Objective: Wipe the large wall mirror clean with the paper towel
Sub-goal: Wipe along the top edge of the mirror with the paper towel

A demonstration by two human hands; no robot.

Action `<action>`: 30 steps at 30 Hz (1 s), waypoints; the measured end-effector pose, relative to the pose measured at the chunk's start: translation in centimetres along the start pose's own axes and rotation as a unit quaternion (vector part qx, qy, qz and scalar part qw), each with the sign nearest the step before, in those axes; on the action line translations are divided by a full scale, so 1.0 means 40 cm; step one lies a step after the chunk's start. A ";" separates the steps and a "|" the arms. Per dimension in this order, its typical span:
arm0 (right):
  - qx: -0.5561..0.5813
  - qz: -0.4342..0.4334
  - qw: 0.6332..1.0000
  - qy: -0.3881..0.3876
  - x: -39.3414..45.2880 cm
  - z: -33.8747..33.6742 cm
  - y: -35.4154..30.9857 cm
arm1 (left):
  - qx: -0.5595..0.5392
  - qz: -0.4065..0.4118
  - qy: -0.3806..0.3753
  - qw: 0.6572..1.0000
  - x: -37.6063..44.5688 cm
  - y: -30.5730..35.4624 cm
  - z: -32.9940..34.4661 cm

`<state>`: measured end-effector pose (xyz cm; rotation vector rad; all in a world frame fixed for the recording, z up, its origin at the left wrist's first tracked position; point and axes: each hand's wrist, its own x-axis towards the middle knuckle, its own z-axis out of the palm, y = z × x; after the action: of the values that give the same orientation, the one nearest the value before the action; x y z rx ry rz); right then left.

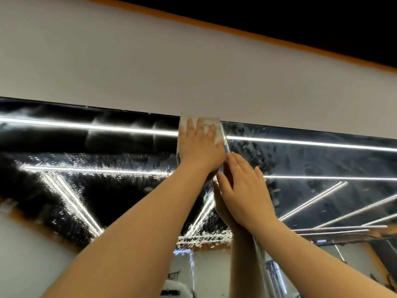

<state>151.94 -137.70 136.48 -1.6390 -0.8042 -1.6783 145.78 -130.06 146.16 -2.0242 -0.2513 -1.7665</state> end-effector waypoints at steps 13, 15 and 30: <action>0.120 0.019 0.991 0.057 -0.006 -0.012 -0.007 | -0.002 0.036 -0.012 0.999 -0.059 0.022 0.004; 0.159 0.021 0.985 0.059 -0.009 -0.021 -0.002 | -0.003 0.039 -0.017 0.999 -0.078 0.026 0.002; 0.170 0.029 0.985 -0.014 0.002 -0.101 -0.039 | -0.045 0.019 -0.098 0.994 -0.220 0.073 -0.025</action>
<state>148.27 -139.98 136.48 -1.4367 -0.9857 -1.3914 144.63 -131.80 137.09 -2.2530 -0.1942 -1.5830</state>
